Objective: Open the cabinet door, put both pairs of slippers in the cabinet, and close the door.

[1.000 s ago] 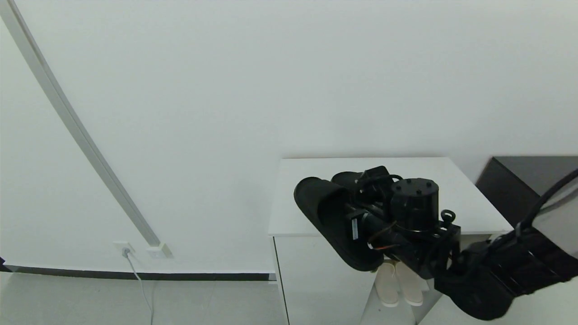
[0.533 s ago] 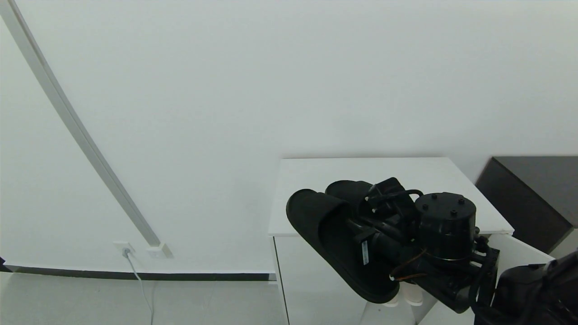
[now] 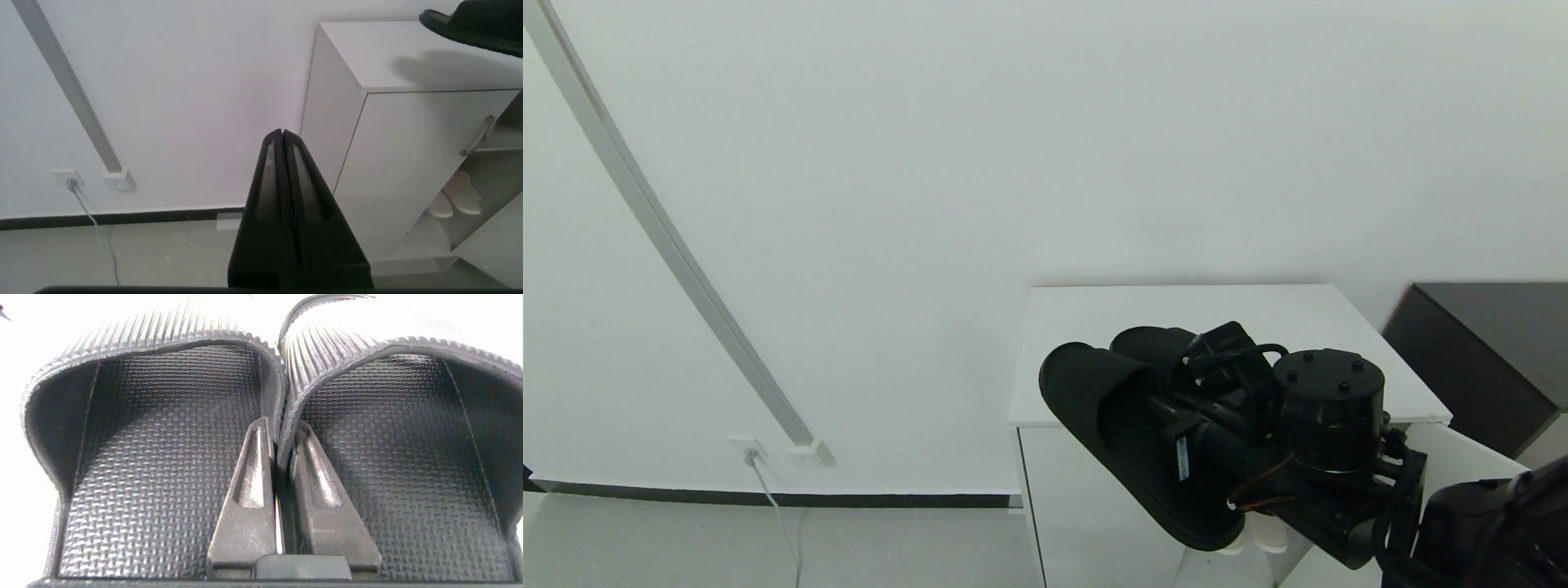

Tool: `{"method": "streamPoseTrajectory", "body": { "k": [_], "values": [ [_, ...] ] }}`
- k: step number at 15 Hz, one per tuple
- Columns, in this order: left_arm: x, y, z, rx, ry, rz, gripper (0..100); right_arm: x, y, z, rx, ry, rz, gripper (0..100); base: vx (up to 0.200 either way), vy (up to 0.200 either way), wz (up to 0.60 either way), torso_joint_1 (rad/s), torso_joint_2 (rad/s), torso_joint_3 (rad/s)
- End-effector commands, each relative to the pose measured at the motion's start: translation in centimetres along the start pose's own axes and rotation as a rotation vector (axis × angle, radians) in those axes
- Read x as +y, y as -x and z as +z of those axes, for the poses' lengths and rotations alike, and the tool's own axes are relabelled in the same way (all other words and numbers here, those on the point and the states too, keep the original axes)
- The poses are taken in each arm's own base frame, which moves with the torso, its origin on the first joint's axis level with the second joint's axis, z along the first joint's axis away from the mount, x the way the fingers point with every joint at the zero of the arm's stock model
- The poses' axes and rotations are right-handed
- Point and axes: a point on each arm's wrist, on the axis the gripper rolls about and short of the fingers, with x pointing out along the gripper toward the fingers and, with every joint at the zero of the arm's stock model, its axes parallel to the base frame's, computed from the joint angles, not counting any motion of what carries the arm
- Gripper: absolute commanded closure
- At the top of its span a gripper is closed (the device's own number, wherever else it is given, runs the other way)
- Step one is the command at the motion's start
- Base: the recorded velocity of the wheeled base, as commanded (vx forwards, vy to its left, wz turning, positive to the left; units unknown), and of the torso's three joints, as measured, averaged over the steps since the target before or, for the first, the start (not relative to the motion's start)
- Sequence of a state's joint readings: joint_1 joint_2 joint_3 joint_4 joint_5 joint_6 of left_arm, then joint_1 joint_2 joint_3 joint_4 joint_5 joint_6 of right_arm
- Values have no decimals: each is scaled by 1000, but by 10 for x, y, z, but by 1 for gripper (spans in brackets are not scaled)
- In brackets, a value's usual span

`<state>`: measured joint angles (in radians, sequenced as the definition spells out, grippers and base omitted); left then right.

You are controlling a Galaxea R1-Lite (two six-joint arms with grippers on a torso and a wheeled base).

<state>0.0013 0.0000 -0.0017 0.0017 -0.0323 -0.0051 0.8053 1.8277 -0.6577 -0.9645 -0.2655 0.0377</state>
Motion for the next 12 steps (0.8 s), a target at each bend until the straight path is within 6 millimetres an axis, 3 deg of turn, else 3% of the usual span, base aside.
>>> {"method": "streamPoseTrajectory", "body": {
  "k": [1,7,12],
  "values": [
    [0,0,0,0,-1,0,100,1,0,-1,1,0,2,100,-200,0,0,2,7,2],
    [0,0,0,2,1,0,100,2,0,-1,3,3,5,100,-200,0,0,0,0,2],
    [0,0,0,2,1,0,100,2,0,-2,4,3,6,100,0,0,0,0,0,0]
  ]
}}
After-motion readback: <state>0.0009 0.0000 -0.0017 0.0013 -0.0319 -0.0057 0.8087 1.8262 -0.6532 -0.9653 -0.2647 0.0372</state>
